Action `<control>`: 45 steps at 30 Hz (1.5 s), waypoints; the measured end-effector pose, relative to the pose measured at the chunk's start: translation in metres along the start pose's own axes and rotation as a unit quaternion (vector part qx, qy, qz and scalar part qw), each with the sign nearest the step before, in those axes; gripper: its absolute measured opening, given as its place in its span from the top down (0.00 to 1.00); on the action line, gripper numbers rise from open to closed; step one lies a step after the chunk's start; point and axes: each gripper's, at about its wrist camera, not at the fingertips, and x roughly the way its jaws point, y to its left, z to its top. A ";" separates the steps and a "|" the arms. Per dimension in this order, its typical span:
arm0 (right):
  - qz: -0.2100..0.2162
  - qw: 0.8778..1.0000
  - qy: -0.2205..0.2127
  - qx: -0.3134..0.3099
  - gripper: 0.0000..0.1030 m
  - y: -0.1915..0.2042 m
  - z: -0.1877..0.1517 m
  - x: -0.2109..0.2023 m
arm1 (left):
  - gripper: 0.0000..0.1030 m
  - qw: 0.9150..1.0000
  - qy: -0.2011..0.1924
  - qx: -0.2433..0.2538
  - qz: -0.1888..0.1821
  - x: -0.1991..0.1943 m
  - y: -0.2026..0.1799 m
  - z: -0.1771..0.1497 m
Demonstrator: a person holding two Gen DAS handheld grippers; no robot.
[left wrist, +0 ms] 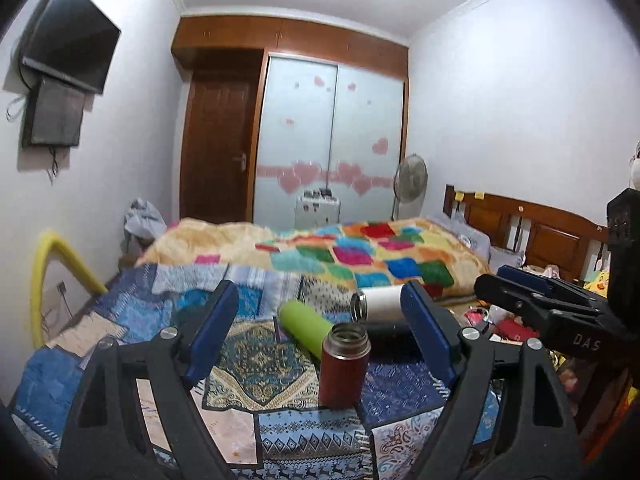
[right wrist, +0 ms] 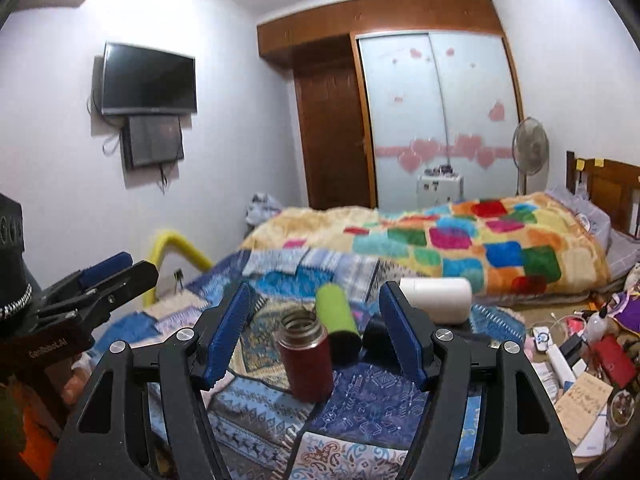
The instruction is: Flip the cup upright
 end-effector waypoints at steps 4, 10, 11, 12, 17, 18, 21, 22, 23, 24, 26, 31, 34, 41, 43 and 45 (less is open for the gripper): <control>-0.010 1.000 -0.023 0.000 0.33 0.004 0.002 -0.016 | 0.19 1.000 -0.023 0.011 0.010 -0.024 -0.014 0.005; -0.028 0.999 -0.047 0.002 0.21 0.006 -0.002 -0.032 | 0.13 0.999 -0.038 0.029 0.024 -0.046 -0.032 0.005; -0.029 0.998 -0.049 0.003 0.16 0.006 -0.003 -0.034 | 0.12 0.999 -0.038 0.029 0.023 -0.046 -0.033 0.005; -0.032 0.998 -0.053 0.005 0.13 0.005 -0.003 -0.036 | 0.11 0.999 -0.039 0.029 0.022 -0.048 -0.035 0.004; -0.045 0.997 -0.061 0.003 0.10 0.006 -0.008 -0.046 | 0.03 0.998 -0.047 0.028 0.028 -0.055 -0.040 0.001; -0.047 0.997 -0.061 0.002 0.10 0.006 -0.009 -0.046 | 0.03 0.998 -0.046 0.028 0.027 -0.056 -0.041 0.000; -0.055 0.997 -0.062 0.002 0.00 0.005 -0.013 -0.049 | 0.00 0.998 -0.046 0.028 0.031 -0.058 -0.043 -0.001; -0.058 0.996 -0.065 0.002 0.00 0.005 -0.014 -0.050 | 0.00 0.998 -0.046 0.028 0.034 -0.058 -0.043 -0.002; -0.058 0.996 -0.066 0.002 0.00 0.005 -0.015 -0.052 | 0.00 0.998 -0.046 0.029 0.035 -0.059 -0.044 -0.002; -0.058 0.996 -0.066 0.001 0.00 0.005 -0.016 -0.053 | 0.00 0.998 -0.046 0.029 0.036 -0.059 -0.045 -0.002; -0.061 0.996 -0.067 0.003 0.00 0.005 -0.016 -0.053 | 0.00 0.998 -0.045 0.030 0.038 -0.059 -0.045 -0.002; -0.063 0.996 -0.068 0.001 0.00 0.005 -0.017 -0.056 | 0.00 0.998 -0.047 0.028 0.043 -0.060 -0.045 -0.002; -0.065 0.996 -0.068 -0.002 0.00 0.006 -0.017 -0.057 | 0.00 0.997 -0.048 0.026 0.045 -0.060 -0.045 -0.001; -0.065 0.996 -0.067 -0.001 0.00 0.007 -0.018 -0.057 | 0.00 0.997 -0.048 0.027 0.048 -0.060 -0.043 -0.001; -0.065 0.996 -0.067 -0.002 0.00 0.008 -0.018 -0.058 | 0.00 0.997 -0.047 0.026 0.048 -0.060 -0.042 -0.002; -0.065 0.996 -0.067 -0.002 0.00 0.007 -0.018 -0.057 | 0.00 0.997 -0.046 0.025 0.048 -0.059 -0.042 -0.002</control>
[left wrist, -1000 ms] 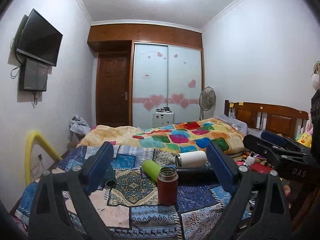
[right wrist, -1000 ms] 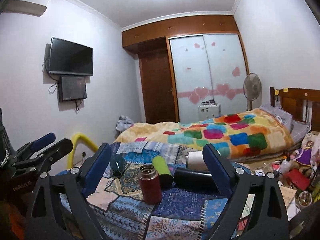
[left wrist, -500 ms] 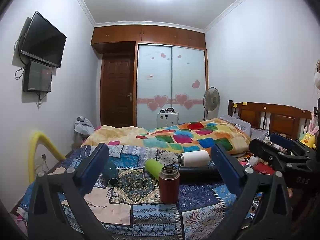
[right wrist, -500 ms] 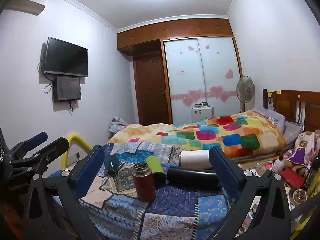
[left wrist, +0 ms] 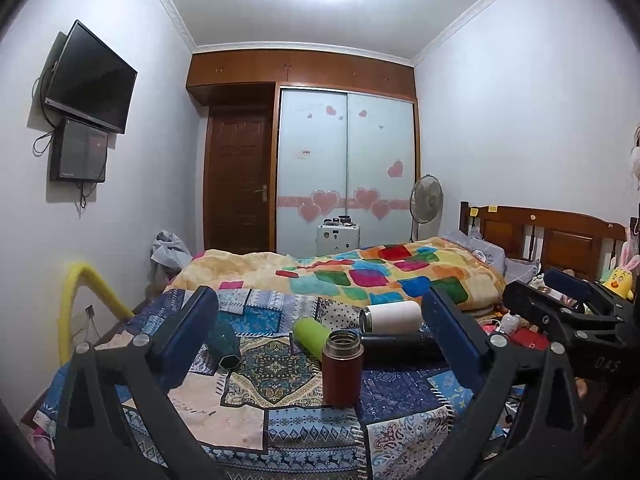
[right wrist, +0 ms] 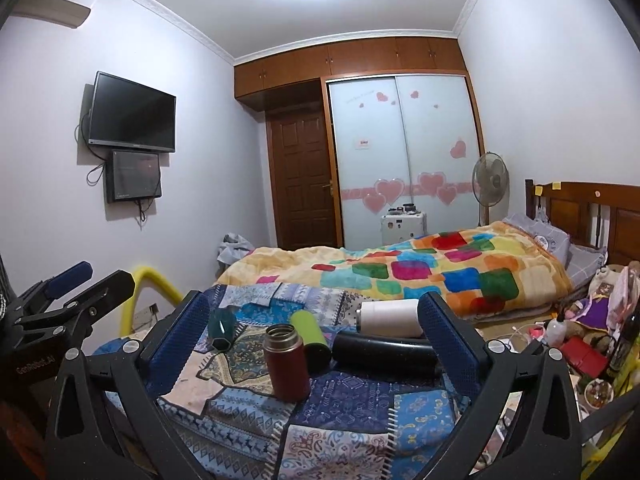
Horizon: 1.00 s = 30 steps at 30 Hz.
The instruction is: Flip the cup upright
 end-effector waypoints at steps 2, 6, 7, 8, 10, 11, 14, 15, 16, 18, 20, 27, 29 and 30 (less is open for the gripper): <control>-0.001 1.000 0.000 -0.001 0.00 0.000 0.000 -0.001 | 0.00 1.000 0.001 0.000 0.001 0.000 -0.001 0.000; -0.002 1.000 0.003 -0.002 0.00 0.000 0.000 0.000 | 0.00 1.000 0.001 0.002 0.001 0.001 -0.001 -0.001; -0.003 1.000 0.003 -0.003 0.00 0.000 0.000 0.000 | 0.00 1.000 0.001 0.003 0.002 0.001 -0.001 -0.002; -0.003 1.000 0.003 -0.004 0.00 -0.001 0.000 0.000 | 0.00 1.000 0.001 0.003 0.002 0.002 0.000 -0.002; -0.003 1.000 0.003 -0.004 0.00 -0.001 0.000 0.000 | 0.00 1.000 0.002 0.003 0.002 0.002 0.001 -0.002; -0.002 1.000 0.003 -0.003 0.00 -0.001 0.000 0.000 | 0.00 1.000 0.001 0.003 0.002 0.001 0.001 -0.002; -0.003 1.000 0.003 -0.004 0.00 -0.001 0.000 0.000 | 0.00 1.000 0.002 0.002 0.003 0.001 0.001 -0.003; -0.003 1.000 0.003 -0.004 0.00 -0.001 0.000 0.000 | 0.00 1.000 0.002 0.002 0.003 0.001 0.001 -0.003; -0.003 1.000 0.003 -0.005 0.00 -0.001 0.000 0.000 | 0.00 1.000 0.003 0.001 0.002 0.002 0.001 -0.003; -0.007 1.000 0.000 -0.006 0.00 -0.001 0.000 0.000 | 0.00 1.000 0.004 0.002 0.000 0.002 0.000 -0.004; -0.010 1.000 -0.002 -0.009 0.00 0.000 0.000 0.000 | 0.00 1.000 0.005 0.002 -0.003 0.003 0.000 -0.005; -0.010 1.000 -0.001 -0.009 0.00 0.000 0.000 0.000 | 0.00 1.000 0.009 -0.003 -0.010 0.004 0.001 -0.007; -0.009 1.000 0.000 -0.009 0.00 0.000 0.000 0.001 | 0.00 1.000 0.011 -0.003 -0.011 0.005 0.001 -0.007; -0.009 1.000 0.001 -0.009 0.00 0.000 0.000 0.001 | 0.00 1.000 0.012 -0.003 -0.012 0.005 0.001 -0.007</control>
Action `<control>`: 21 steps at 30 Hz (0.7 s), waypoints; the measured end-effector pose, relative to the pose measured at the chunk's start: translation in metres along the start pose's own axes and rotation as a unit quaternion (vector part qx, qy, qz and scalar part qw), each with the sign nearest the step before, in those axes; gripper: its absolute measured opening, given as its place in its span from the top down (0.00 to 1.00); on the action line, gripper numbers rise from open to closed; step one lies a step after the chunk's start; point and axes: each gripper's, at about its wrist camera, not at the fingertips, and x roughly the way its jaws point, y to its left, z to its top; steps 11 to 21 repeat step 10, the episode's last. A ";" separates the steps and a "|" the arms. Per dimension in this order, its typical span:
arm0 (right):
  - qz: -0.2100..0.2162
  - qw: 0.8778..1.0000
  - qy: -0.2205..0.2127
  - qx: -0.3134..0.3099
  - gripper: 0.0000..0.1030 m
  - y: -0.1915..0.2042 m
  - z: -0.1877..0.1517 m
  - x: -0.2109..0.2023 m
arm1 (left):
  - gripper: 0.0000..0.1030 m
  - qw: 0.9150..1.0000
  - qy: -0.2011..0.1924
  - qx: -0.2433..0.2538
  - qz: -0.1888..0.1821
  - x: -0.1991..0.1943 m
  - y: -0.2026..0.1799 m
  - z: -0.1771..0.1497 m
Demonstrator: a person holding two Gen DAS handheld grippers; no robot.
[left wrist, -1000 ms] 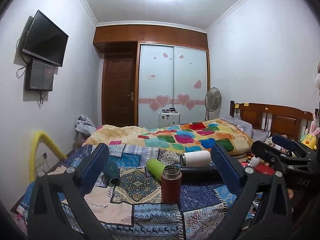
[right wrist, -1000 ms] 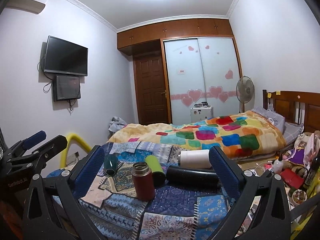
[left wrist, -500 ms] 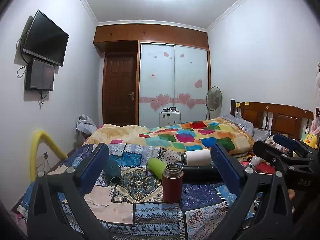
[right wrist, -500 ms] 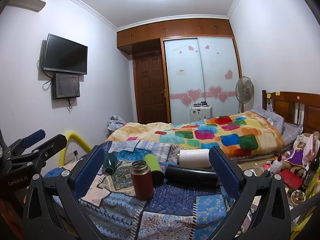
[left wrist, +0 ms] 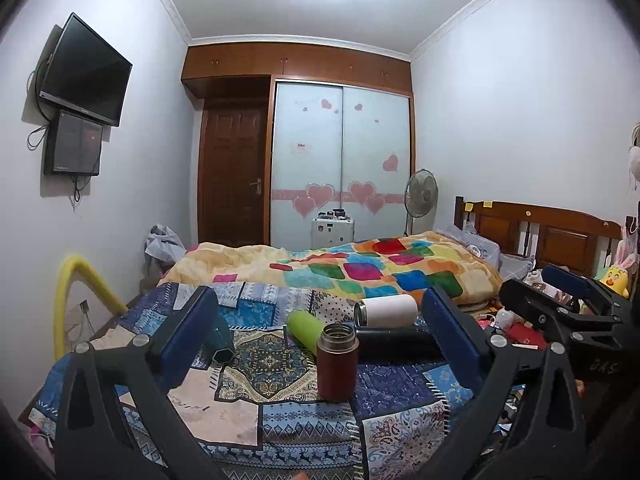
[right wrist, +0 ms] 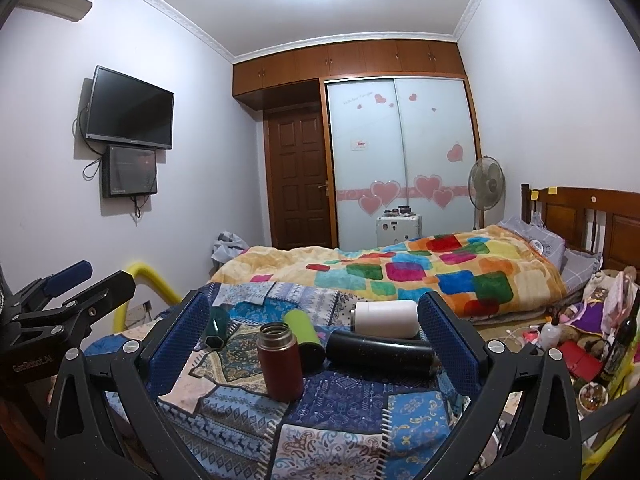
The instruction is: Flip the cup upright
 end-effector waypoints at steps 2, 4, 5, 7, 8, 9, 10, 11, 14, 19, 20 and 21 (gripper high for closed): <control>0.000 1.000 0.001 0.000 0.00 -0.001 0.000 0.001 | 0.00 1.000 0.002 0.001 0.000 0.000 -0.001 -0.002; 0.000 1.000 0.002 0.000 0.00 -0.001 0.000 0.002 | 0.00 1.000 0.005 0.003 0.002 0.001 -0.002 -0.003; 0.000 1.000 0.001 0.000 0.00 -0.001 -0.001 0.001 | 0.00 1.000 0.005 0.004 0.003 0.001 -0.002 -0.003; 0.000 1.000 0.001 0.000 0.00 -0.001 -0.001 0.001 | 0.00 1.000 0.005 0.004 0.002 0.002 -0.003 -0.003; 0.000 1.000 0.001 0.000 0.00 -0.001 -0.001 0.001 | 0.00 1.000 0.005 0.004 0.002 0.002 -0.003 -0.003; 0.000 1.000 0.002 0.000 0.00 -0.001 -0.001 0.002 | 0.00 1.000 0.005 0.005 0.002 0.002 -0.004 -0.002; -0.001 1.000 0.003 -0.001 0.00 -0.001 0.000 0.002 | 0.00 1.000 0.006 0.005 0.003 0.003 -0.004 -0.002; -0.001 1.000 0.003 -0.001 0.00 -0.001 0.000 0.002 | 0.00 1.000 0.006 0.005 0.003 0.003 -0.004 -0.002; -0.001 1.000 0.003 -0.001 0.00 -0.001 0.000 0.002 | 0.00 1.000 0.006 0.005 0.003 0.003 -0.004 -0.002; -0.001 1.000 0.003 -0.001 0.00 -0.001 0.000 0.002 | 0.00 1.000 0.006 0.005 0.003 0.003 -0.004 -0.002; -0.001 1.000 0.003 -0.001 0.00 -0.001 0.000 0.002 | 0.00 1.000 0.006 0.005 0.003 0.003 -0.004 -0.002; -0.001 1.000 0.003 -0.001 0.00 -0.001 0.000 0.002 | 0.00 1.000 0.006 0.005 0.003 0.003 -0.004 -0.002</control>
